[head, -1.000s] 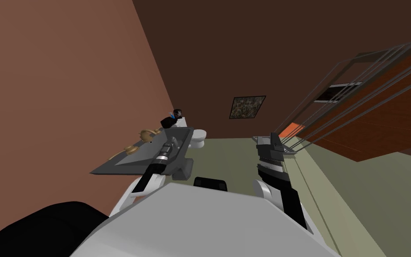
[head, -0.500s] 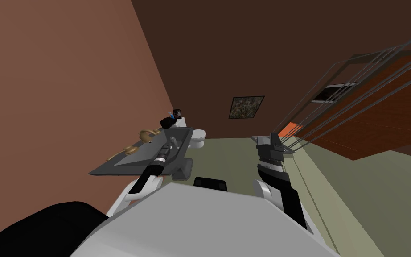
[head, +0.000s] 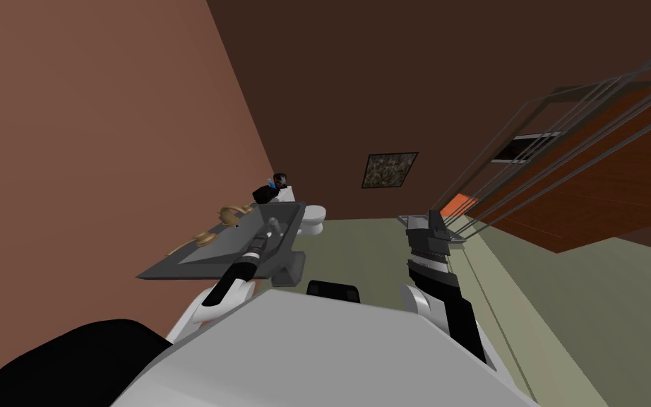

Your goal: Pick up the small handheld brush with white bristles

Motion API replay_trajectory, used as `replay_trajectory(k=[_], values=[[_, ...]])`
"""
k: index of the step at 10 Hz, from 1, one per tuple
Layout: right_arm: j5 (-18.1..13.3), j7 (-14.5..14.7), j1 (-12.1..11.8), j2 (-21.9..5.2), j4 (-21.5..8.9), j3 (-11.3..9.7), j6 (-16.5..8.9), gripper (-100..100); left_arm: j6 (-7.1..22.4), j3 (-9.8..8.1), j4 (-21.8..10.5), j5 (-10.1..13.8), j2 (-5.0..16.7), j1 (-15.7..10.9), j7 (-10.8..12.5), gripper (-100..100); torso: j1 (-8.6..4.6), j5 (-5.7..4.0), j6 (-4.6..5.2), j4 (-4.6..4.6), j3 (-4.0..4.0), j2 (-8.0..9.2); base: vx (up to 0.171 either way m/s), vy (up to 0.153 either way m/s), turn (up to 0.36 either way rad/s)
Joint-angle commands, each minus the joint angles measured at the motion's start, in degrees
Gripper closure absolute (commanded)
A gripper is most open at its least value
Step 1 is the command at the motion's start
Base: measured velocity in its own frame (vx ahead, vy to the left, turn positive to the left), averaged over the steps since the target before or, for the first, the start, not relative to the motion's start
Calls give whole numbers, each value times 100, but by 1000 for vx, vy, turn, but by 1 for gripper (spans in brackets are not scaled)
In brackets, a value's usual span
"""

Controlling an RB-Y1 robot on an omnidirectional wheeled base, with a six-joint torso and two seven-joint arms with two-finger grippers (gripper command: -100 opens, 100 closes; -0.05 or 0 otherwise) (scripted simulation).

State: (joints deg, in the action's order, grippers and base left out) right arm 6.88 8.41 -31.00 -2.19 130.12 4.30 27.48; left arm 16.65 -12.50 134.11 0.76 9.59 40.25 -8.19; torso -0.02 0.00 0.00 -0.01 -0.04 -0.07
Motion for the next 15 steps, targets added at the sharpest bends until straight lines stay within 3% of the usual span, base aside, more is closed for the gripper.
replay_trajectory(k=[1,3,7,15], values=[[0,0,0,0,0,0,0,0,208,-29,63,18,-3,80,-19,-100,0,0,0,0,0,0,20,-2,0],[0,0,0,0,0,0,0,0,603,-123,77,56,-12,178,-83,-100,1,0,0,-1,-2,-3,39,-1,13],[0,0,0,0,0,0,0,0,1125,-190,88,105,-6,256,-134,-100,0,0,1,-3,-7,-12,50,-6,18],[0,0,-2,0,0,0,0,0,2229,-250,95,302,57,388,-216,-100,-1,0,0,-9,-23,-40,109,-13,63]])
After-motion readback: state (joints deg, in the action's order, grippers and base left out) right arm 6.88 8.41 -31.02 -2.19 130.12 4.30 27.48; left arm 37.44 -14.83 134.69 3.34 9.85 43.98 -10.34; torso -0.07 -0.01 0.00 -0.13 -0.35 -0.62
